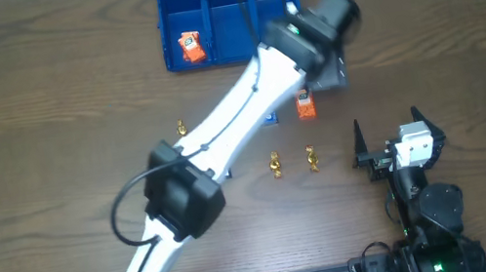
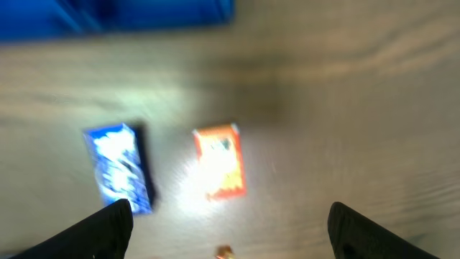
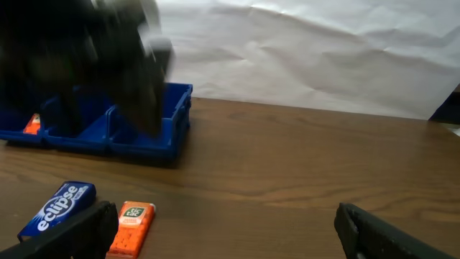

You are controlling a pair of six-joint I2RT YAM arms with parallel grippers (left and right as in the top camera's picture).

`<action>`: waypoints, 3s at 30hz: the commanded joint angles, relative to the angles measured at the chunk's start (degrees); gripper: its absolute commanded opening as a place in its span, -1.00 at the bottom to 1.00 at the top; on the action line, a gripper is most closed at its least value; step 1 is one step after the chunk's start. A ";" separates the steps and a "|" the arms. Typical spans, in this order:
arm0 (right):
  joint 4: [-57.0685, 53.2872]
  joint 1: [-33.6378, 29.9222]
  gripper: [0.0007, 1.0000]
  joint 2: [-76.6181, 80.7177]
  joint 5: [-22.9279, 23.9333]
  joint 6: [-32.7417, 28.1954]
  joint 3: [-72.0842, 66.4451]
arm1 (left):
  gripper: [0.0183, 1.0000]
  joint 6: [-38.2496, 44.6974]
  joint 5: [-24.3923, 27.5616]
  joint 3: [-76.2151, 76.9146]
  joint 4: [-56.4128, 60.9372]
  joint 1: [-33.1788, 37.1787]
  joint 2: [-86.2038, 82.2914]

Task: Sort Candies Into Trays

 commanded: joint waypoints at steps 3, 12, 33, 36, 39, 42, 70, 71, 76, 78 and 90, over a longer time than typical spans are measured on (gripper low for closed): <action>-0.15 0.11 1.00 -0.42 -0.31 -0.66 -0.17 | 0.70 -7.76 -0.87 -2.14 0.81 -2.49 5.68; -0.15 0.11 1.00 -0.42 -0.31 -0.66 -0.17 | 0.68 -9.92 -0.63 -2.19 1.09 -1.81 9.44; -0.15 0.11 1.00 -0.42 -0.31 -0.66 -0.17 | -0.34 -11.15 1.09 -2.12 3.23 -0.48 13.73; -0.15 0.11 1.00 -0.42 -0.31 -0.66 -0.17 | -0.38 -10.62 -0.68 -2.12 3.21 -0.22 11.87; -0.15 0.11 1.00 -0.42 -0.31 -0.66 -0.17 | -0.38 -8.35 -3.41 -2.12 3.34 1.27 6.86; -0.15 0.11 1.00 -0.42 -0.31 -0.66 -0.17 | -0.38 -4.68 -7.10 -2.12 3.34 4.31 -0.26; -0.15 0.11 1.00 -0.42 -0.31 -0.66 -0.17 | -0.37 19.17 1.46 -2.12 3.32 29.81 -1.42; -0.15 0.11 1.00 -0.42 -0.31 -0.66 -0.17 | -0.37 19.17 1.62 -2.12 3.39 29.99 -1.38; -0.15 0.11 1.00 -0.42 -0.31 -0.66 -0.17 | -0.35 20.02 2.71 -2.14 3.78 30.73 -1.33; -0.15 0.11 1.00 -0.42 -0.31 -0.66 -0.17 | -0.35 20.02 2.69 -2.12 3.96 30.73 -1.09; -0.15 0.11 1.00 -0.42 -0.31 -0.66 -0.17 | -0.11 19.71 3.43 -2.12 6.25 30.69 1.33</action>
